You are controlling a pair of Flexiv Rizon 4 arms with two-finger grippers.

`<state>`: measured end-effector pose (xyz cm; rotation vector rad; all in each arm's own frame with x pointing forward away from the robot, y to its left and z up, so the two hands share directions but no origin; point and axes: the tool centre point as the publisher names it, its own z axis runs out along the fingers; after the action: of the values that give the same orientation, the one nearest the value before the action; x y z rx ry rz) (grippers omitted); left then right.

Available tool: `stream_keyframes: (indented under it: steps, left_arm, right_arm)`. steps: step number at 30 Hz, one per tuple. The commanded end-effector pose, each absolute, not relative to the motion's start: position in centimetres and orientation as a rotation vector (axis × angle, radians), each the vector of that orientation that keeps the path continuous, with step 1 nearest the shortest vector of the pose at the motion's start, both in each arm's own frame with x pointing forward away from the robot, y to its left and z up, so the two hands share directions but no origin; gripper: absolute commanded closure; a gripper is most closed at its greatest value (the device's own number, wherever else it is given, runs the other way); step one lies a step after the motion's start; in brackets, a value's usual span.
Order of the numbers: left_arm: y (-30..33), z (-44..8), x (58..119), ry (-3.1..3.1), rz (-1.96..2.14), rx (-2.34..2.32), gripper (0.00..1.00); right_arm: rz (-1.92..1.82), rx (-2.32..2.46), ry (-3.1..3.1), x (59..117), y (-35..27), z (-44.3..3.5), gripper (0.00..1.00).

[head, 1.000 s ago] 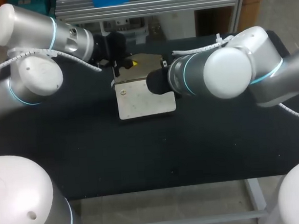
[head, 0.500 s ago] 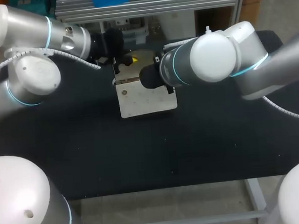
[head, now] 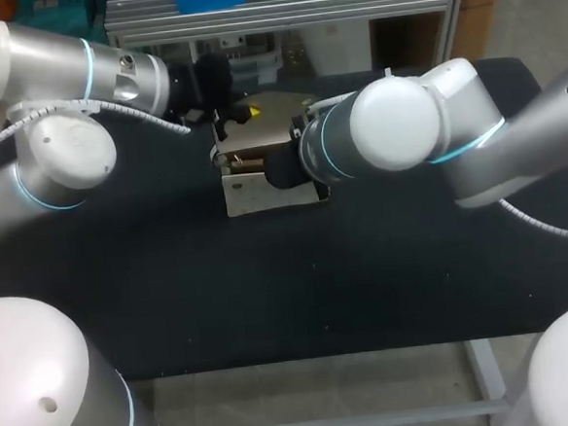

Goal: Pick up the bag, open it, inspect its contents, close it, and place it on the opposite side

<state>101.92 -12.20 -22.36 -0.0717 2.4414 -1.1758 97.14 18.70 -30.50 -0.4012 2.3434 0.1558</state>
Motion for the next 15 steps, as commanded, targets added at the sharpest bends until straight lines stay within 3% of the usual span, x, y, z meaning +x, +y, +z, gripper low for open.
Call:
stream_keyframes:
  steps: [1, 9, 15]
  left_arm:
    - [-12.1, -22.3, 101.5, 2.439, -1.184, -0.05, 1.0]
    - [-12.2, -22.5, 101.0, 2.451, -1.181, -0.03, 1.0]
    - [-12.2, -22.4, 100.7, 2.451, -1.175, -0.018, 1.0]
  right_arm:
    - [0.149, -0.388, 2.305, 96.7, 18.6, -29.8, 1.0]
    - [0.119, -0.382, 2.229, 97.9, 18.8, -27.5, 1.0]
    - [0.11, -0.358, 2.245, 99.8, 18.5, -28.3, 1.0]
